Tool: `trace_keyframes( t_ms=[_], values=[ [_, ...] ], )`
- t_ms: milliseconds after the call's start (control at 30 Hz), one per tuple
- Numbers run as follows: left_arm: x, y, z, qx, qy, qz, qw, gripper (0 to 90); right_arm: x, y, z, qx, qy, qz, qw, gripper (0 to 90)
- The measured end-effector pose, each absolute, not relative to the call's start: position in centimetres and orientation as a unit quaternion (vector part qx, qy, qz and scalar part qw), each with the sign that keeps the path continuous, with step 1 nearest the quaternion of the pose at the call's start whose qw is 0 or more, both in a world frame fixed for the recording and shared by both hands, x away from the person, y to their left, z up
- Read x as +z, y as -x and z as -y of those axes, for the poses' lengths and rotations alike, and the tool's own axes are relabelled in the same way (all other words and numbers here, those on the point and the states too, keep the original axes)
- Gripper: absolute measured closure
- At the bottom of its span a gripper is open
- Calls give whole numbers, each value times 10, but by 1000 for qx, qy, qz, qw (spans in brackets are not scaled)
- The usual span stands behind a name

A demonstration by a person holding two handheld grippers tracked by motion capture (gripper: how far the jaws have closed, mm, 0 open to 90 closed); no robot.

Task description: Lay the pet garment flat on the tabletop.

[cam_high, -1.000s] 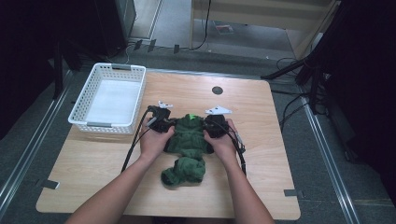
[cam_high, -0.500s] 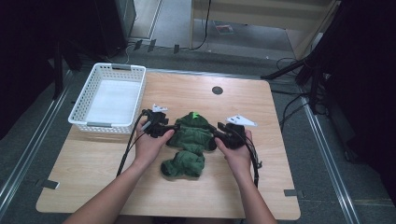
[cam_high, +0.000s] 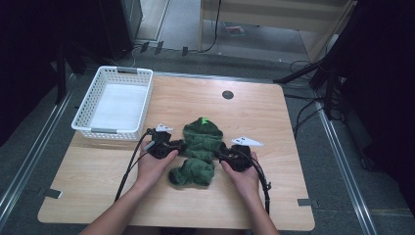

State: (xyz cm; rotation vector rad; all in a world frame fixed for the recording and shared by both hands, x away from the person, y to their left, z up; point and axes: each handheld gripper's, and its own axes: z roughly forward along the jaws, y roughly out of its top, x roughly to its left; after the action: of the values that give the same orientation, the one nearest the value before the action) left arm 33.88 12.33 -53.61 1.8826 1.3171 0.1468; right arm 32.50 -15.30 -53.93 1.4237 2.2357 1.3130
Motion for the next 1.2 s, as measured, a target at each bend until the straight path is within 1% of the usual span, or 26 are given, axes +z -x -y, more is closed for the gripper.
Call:
trace_keyframes(
  t_ms=[33, 67, 133, 167, 200, 233, 267, 433, 533, 633, 667, 700, 733, 767, 800, 833, 867, 933, 967, 1000, 1033, 1067, 1100, 1133, 1167, 1200],
  values=[
    [-536, -339, -123, 58, -747, -522, 407, 718, -539, -324, 151, 446, -472, -756, 84, 761],
    [-534, -337, -126, 58, -746, -518, 414, 718, -539, -324, 151, 446, -472, -756, 84, 761],
    [-529, -332, -130, 70, -741, -512, 429, 748, -529, -319, 150, 462, -453, -757, 83, 841],
    [-528, -331, -133, 65, -744, -507, 430, 778, -525, -317, 152, 474, -455, -750, 76, 846],
    [-528, -331, -134, 58, -745, -507, 431, 778, -525, -317, 152, 474, -455, -750, 76, 846],
    [-529, -331, -135, 49, -750, -505, 425, 830, -521, -316, 157, 484, -464, -740, 55, 848],
    [-532, -332, -134, 50, -755, -505, 414, 841, -522, -317, 158, 472, -470, -744, 54, 850],
    [-539, -332, -136, 47, -771, -503, 387, 858, -541, -319, 167, 413, -508, -755, 43, 868],
    [-540, -333, -134, 60, -776, -505, 375, 858, -543, -320, 171, 409, -510, -755, 50, 874],
    [-540, -334, -134, 58, -772, -508, 378, 846, -542, -320, 170, 404, -503, -761, 61, 865],
    [-538, -334, -134, 67, -769, -511, 377, 718, -540, -319, 168, 401, -495, -767, 72, 712],
    [-538, -334, -134, 67, -769, -511, 377, 639, -540, -319, 168, 401, -495, -767, 72, 712],
    [-536, -333, -136, 71, -768, -509, 382, 639, -537, -318, 167, 397, -490, -772, 74, 606],
    [-534, -332, -138, 75, -766, -507, 388, 592, -533, -318, 169, 397, -483, -777, 68, 509],
    [-530, -331, -139, 79, -761, -510, 393, 545, -527, -318, 171, 400, -477, -780, 62, 458],
    [-521, -329, -144, 85, -747, -512, 416, 484, -511, -315, 177, 415, -471, -775, 75, 460],
    [-521, -329, -144, 85, -747, -512, 416, 479, -502, -314, 180, 429, -473, -765, 86, 512],
    [-507, -330, -140, 97, -732, -502, 449, 480, -489, -315, 183, 463, -481, -737, 103, 628],
    [-507, -330, -140, 97, -732, -502, 449, 490, -489, -315, 183, 463, -481, -737, 103, 628],
    [-504, -332, -135, 98, -732, -499, 454, 509, -483, -319, 175, 488, -481, -718, 121, 729],
    [-502, -335, -128, 96, -735, -494, 455, 509, -483, -319, 175, 488, -481, -718, 121, 729],
    [-507, -341, -115, 83, -743, -493, 444, 545, -487, -327, 158, 486, -471, -725, 124, 773],
    [-512, -345, -111, 80, -749, -498, 430, 576, -492, -331, 149, 474, -466, -737, 124, 789],
    [-512, -345, -111, 80, -749, -498, 430, 608, -500, -336, 140, 456, -462, -750, 127, 795],
    [-524, -349, -107, 67, -756, -507, 409, 629, -508, -340, 133, 435, -462, -761, 132, 798],
    [-529, -351, -107, 69, -754, -513, 403, 656, -515, -343, 128, 415, -466, -770, 136, 800]
  ],
)
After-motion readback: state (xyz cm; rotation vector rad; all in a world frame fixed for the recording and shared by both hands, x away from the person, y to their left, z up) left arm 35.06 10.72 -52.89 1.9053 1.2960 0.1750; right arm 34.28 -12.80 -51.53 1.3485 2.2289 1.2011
